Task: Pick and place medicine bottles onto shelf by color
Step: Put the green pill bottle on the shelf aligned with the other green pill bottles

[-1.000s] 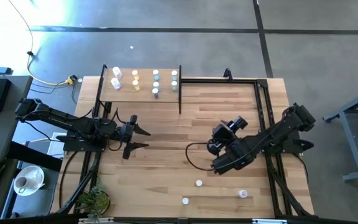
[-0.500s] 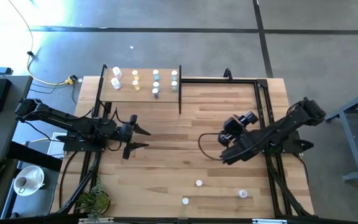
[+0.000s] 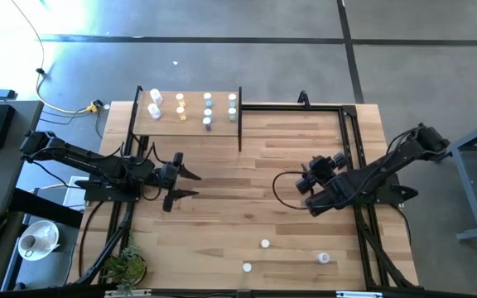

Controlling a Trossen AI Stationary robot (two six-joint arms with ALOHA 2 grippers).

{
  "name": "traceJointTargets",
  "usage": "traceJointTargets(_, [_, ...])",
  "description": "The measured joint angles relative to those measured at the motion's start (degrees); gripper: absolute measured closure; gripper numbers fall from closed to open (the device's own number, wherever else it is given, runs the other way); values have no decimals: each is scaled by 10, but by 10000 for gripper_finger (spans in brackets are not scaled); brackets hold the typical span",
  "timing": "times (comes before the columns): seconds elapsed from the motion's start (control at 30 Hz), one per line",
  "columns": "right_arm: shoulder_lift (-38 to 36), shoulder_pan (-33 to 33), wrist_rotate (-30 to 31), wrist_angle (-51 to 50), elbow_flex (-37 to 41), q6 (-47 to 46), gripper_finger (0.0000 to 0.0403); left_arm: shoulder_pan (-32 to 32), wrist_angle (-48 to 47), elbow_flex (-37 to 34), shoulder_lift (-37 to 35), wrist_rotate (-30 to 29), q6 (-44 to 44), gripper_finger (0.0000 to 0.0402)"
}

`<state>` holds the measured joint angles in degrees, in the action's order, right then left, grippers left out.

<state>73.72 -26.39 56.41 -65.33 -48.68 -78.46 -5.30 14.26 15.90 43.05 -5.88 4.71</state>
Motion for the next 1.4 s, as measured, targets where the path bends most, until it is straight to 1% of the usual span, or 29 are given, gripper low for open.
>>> traceJointTargets(0.2, [-2,0,23,86,44,7,190,0,2,0,0,13,27,181])
traceJointTargets(0.3, [-2,0,34,127,57,28,190,0,2,0,0,13,44,181])
traceJointTargets(0.5, [-2,0,37,197,60,96,190,0,17,0,0,13,87,181])
traceJointTargets(0.67, [-2,0,29,263,60,160,190,-11,27,0,0,11,87,181])
traceJointTargets(0.83, [-2,0,-30,342,60,234,190,-28,28,0,0,1,87,181])
traceJointTargets(1.2, [-2,0,-163,520,60,402,190,-58,28,0,0,1,86,181])
traceJointTargets(1.4, [-2,0,-211,615,60,466,190,-59,27,1,0,1,71,181])
